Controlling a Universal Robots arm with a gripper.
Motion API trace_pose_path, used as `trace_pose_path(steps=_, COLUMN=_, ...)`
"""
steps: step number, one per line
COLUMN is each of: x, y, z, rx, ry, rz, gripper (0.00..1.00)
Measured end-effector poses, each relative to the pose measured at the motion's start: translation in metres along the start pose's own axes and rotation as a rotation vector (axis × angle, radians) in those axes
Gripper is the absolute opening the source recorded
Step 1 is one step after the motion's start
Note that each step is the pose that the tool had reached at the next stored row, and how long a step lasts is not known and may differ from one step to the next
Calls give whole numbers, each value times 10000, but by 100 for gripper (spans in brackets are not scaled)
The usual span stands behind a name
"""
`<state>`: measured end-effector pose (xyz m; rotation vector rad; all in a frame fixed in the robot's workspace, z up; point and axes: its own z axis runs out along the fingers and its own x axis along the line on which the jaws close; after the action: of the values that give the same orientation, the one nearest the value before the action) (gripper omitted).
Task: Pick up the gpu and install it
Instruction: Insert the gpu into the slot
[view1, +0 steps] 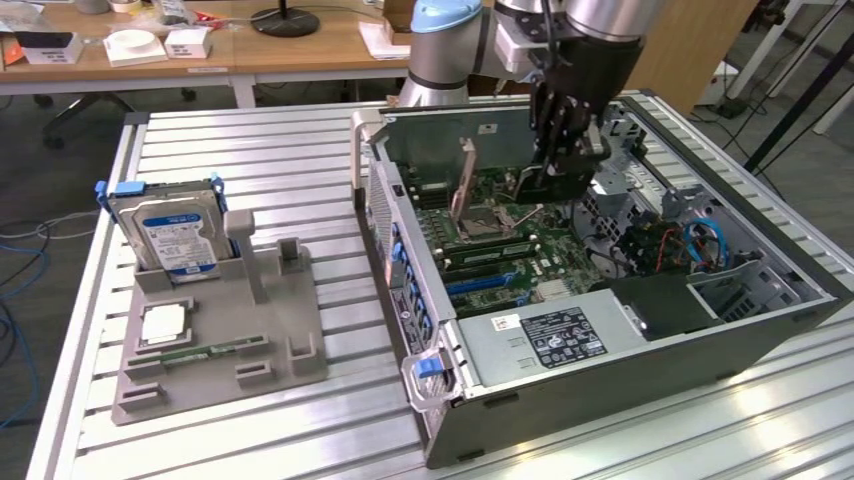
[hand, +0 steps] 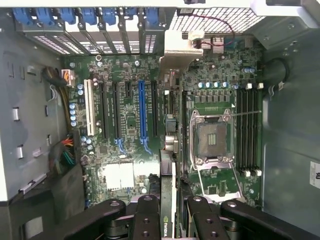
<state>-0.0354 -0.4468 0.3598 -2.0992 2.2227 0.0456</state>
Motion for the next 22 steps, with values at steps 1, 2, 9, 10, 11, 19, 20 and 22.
trace_pose_path(steps=1, x=1, y=2, z=17, rx=0, ry=1, rz=-1, gripper=26)
trace_pose_path(steps=2, x=3, y=4, z=35, rx=0, ry=1, rz=-1, gripper=26)
trace_pose_path(steps=9, x=6, y=7, z=72, rx=1, ry=1, rz=0, gripper=26)
trace_pose_path(steps=10, x=7, y=7, z=85, rx=1, ry=16, rz=-1, gripper=26)
trace_pose_path(steps=11, x=8, y=8, z=96, rx=2, ry=41, rz=-1, gripper=26)
trace_pose_path(steps=19, x=20, y=11, z=172, rx=-11, ry=306, rz=-9, gripper=26)
trace_pose_path(steps=20, x=22, y=13, z=190, rx=-12, ry=306, rz=-10, gripper=26)
trace_pose_path(steps=22, x=25, y=21, z=225, rx=-12, ry=307, rz=-9, gripper=26)
